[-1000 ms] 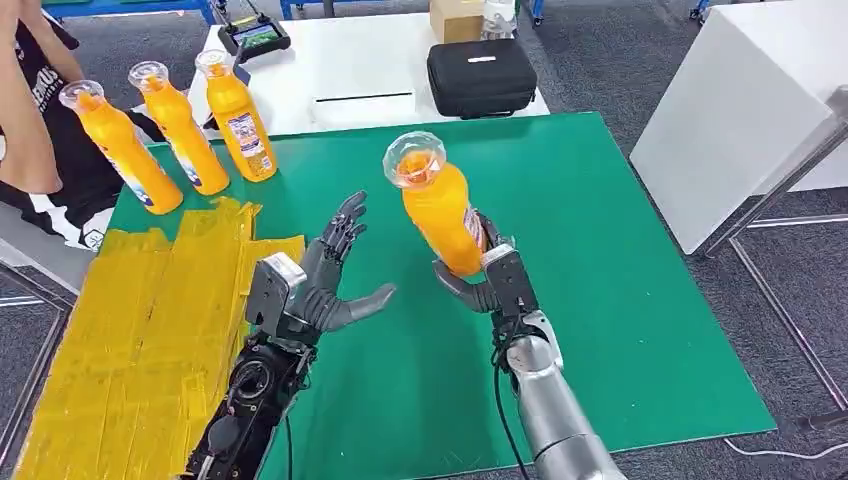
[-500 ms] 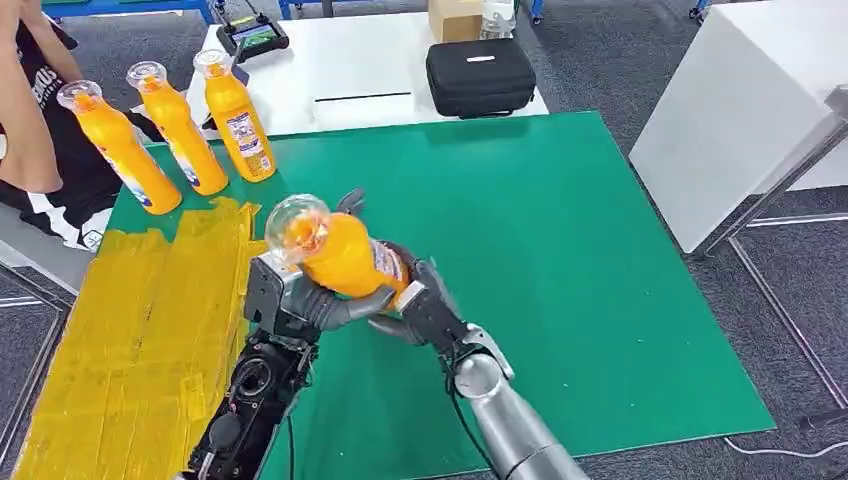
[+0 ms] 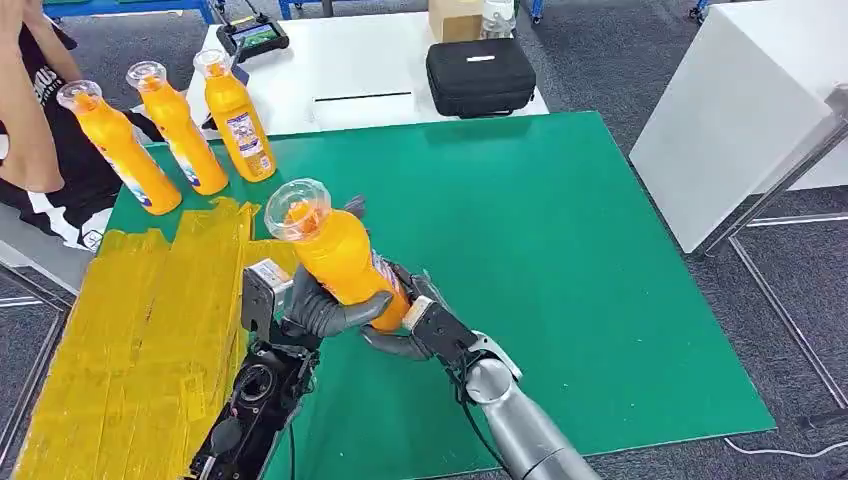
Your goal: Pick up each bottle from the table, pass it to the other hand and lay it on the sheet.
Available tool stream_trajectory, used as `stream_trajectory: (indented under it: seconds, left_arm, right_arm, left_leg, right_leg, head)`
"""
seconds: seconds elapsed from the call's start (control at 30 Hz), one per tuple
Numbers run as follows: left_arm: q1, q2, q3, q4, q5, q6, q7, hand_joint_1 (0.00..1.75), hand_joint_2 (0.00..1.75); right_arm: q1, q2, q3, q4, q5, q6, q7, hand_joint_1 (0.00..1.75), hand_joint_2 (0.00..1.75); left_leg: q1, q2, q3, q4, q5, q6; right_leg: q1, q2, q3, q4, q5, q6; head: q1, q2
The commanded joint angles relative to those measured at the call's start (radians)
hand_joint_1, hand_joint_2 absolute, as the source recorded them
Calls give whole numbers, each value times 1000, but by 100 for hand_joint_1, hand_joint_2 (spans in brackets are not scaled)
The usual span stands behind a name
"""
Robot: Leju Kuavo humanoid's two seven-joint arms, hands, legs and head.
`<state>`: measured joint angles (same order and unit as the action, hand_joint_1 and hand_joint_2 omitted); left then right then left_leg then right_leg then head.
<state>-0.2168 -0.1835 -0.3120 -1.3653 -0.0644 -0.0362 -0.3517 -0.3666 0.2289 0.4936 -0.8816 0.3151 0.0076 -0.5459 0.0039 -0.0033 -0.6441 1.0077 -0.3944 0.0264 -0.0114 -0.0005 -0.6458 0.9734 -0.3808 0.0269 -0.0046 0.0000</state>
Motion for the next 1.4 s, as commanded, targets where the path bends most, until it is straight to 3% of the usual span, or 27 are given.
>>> stream_trajectory:
  seconds: [0.03,0.73,0.77,0.8,0.87,0.93,1.07,1.1,1.37,1.4]
  left_arm:
    - [-55,6,27,72,16,35,13,175,175]
    - [-35,5,53,50,6,148,-7,175,175]
    - [-33,2,57,47,-20,191,-14,175,175]
    - [-32,4,59,44,-36,212,-17,175,175]
    - [-26,12,63,31,-102,291,-30,175,175]
    - [-25,22,66,21,-301,459,-32,175,175]
    - [-17,32,81,6,-561,607,2,175,175]
    - [-8,28,95,15,-815,734,42,175,175]
    - [-1,28,97,10,-815,734,42,175,175]
    - [9,0,156,-15,-1022,734,69,175,175]
  right_arm:
    - [15,-30,87,-25,1,9,-7,175,175]
    - [64,-49,-11,-134,-52,-48,5,175,175]
    - [71,-42,-29,-146,-61,-66,6,51,175]
    - [76,-42,-38,-159,-65,-77,3,0,175]
    - [101,-53,-66,-239,-78,-103,8,0,175]
    - [137,-65,-94,-348,-95,-119,31,0,175]
    - [182,-90,-118,-479,-108,-149,63,0,175]
    - [200,-102,-121,-508,-98,-169,66,0,175]
    - [204,-106,-122,-510,-98,-167,66,0,175]
    - [197,-100,-128,-494,-80,-205,65,0,175]
  left_leg:
    - [1,-1,6,0,-3,-1]
    - [1,0,6,0,-3,-1]
    - [1,-1,6,0,-3,-1]
    - [1,-1,7,0,-3,-2]
    - [1,0,6,0,-3,-1]
    - [0,0,2,-1,-1,-1]
    - [1,-3,2,0,-1,-1]
    - [1,-4,4,1,-2,-1]
    - [1,-1,6,0,-3,-1]
    - [1,0,4,0,-3,-1]
  right_leg:
    - [2,-1,7,0,-3,-1]
    - [1,-1,7,0,-3,-1]
    - [1,-1,7,0,-3,-1]
    - [1,-1,8,0,-3,-2]
    - [1,-1,6,0,-3,-1]
    - [0,0,3,0,-1,-1]
    - [1,-3,2,0,-2,-1]
    - [1,-5,5,1,-4,-1]
    - [0,-2,7,0,-3,-1]
    - [0,-1,5,0,-2,-1]
  head:
    - [0,0]
    - [0,0]
    - [0,0]
    - [0,0]
    - [0,0]
    - [1,0]
    - [0,0]
    - [0,0]
    - [0,0]
    - [0,0]
